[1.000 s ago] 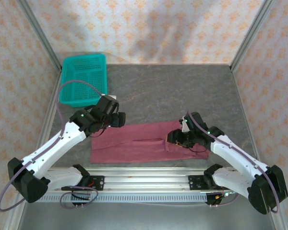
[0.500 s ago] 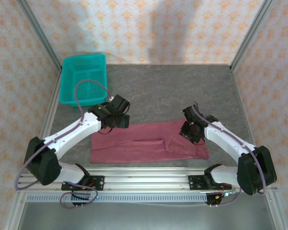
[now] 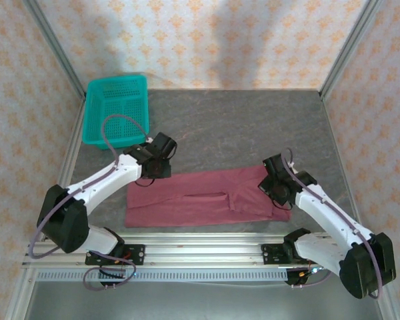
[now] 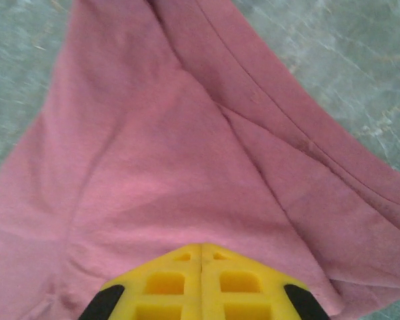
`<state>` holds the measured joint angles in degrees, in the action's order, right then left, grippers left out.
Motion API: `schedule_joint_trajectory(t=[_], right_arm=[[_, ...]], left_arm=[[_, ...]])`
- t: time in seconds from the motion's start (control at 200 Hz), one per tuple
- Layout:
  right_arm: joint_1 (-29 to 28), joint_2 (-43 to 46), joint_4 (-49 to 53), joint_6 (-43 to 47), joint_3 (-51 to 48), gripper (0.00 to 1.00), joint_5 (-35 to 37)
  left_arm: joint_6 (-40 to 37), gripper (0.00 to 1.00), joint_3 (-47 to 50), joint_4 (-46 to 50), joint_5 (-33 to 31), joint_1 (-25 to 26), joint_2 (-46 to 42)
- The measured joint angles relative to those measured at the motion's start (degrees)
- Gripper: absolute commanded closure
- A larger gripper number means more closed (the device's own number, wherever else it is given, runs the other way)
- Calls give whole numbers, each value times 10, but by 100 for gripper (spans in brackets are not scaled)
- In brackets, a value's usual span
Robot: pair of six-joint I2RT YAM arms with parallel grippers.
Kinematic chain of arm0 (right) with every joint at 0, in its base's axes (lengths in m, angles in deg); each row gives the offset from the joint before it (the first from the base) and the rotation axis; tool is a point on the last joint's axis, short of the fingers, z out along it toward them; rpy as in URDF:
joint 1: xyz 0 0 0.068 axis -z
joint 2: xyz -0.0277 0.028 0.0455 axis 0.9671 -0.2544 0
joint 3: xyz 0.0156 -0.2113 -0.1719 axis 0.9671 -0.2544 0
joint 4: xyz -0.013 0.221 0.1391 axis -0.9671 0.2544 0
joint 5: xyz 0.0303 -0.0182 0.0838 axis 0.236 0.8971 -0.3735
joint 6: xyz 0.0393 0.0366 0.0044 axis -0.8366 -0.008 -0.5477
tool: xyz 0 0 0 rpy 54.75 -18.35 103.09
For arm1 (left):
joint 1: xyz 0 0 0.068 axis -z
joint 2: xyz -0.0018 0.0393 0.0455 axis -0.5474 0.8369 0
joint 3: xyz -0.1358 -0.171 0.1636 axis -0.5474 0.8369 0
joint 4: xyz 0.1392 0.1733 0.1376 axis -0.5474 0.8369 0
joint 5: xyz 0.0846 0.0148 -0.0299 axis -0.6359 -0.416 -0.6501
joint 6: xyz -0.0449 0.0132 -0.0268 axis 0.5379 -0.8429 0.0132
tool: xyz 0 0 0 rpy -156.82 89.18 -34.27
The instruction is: Fold and stack the t-shirts
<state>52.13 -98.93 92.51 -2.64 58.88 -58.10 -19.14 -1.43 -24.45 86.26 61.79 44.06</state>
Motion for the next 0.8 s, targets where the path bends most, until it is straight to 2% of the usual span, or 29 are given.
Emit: schedule_joint_trajectory(t=[0.11, 0.265, 0.485, 0.671, 0.801], right_arm=[[0, -18, -8, -13, -16, 100, -7], [0, -60, -36, -31, -23, 100, -11], [0, -178, -84, -59, -16, 100, -9], [4, -297, -86, -84, 87, 100, 28], [33, -383, -84, -87, 178, 100, 45]], left_arm=[[0, 95, 15, 2, 8, -33, 27], [0, 98, 18, 3, 14, -44, 70], [0, 100, 19, 2, 21, -62, 148], [-1, 100, -2, 12, 21, -65, 179], [-7, 100, -6, 17, 23, -65, 183]])
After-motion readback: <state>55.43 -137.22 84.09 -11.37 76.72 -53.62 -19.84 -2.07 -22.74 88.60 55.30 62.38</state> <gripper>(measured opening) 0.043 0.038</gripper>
